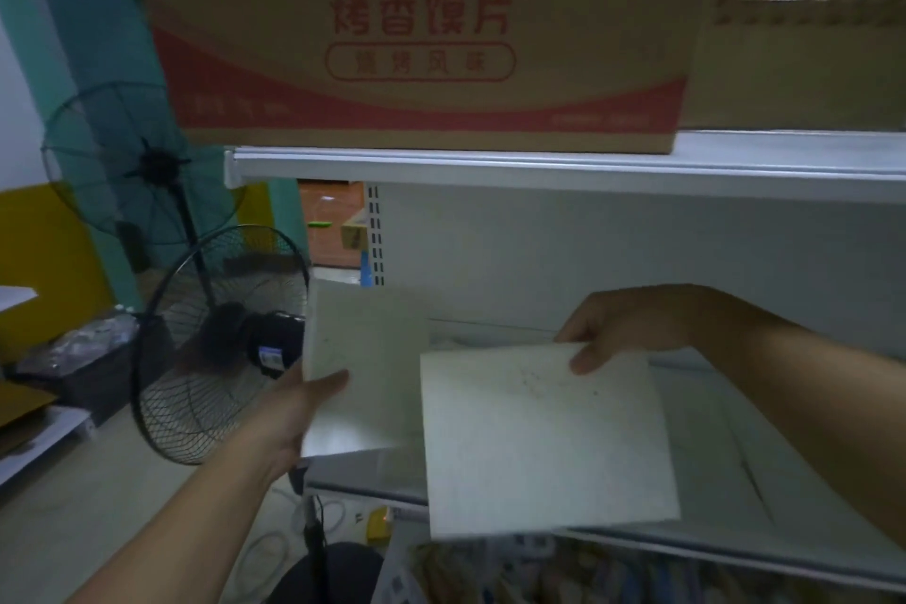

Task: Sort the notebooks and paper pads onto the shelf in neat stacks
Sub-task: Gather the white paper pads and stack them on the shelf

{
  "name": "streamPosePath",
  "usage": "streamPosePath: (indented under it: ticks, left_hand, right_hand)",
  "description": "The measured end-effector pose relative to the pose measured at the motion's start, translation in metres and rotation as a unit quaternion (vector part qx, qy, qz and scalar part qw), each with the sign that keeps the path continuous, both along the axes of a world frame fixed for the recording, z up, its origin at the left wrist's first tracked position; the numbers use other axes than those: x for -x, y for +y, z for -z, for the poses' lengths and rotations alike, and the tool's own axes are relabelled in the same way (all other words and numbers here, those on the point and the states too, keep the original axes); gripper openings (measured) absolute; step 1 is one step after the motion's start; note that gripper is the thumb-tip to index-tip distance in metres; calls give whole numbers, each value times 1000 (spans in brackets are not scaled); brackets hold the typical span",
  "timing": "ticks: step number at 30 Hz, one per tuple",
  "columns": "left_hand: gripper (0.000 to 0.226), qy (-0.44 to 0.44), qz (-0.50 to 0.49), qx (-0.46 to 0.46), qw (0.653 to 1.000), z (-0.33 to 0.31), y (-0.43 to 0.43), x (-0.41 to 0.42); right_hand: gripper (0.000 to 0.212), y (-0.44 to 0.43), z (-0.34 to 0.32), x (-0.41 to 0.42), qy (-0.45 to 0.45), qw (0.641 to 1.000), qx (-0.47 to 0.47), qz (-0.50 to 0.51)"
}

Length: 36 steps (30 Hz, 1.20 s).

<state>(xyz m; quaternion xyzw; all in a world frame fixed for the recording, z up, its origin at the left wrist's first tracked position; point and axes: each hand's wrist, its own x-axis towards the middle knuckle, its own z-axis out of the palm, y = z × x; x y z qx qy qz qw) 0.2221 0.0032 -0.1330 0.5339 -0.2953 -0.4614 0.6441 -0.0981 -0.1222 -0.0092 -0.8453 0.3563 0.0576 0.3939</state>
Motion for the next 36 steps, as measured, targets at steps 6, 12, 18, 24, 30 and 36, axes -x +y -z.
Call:
streamPosePath:
  ticks: [6,12,18,24,30,36]
  left_hand:
    - [59,-136,207,-22,969,-19,-11,88]
    - [81,-175,421,-74,887,-4,-12,212]
    - [102,-91,461,-85,878,22,-7,329]
    - [58,-23,421,-80,903,15,-1,433]
    - [79,51,330,-132,933,24,-1,524]
    - [47,139,364,-155,908,24,10,600]
  right_hand:
    - [15,25,-5,30,74,991,110,-29]
    - [26,46,7,103,119,966,231,21]
    - [41,76,24,213,77,960,230,139]
    - [83,119,71,316,4,891,302,340]
    - [72,162,99,411,-170,782,25,600]
    - [25,171,107,459,-346,688,-105,629]
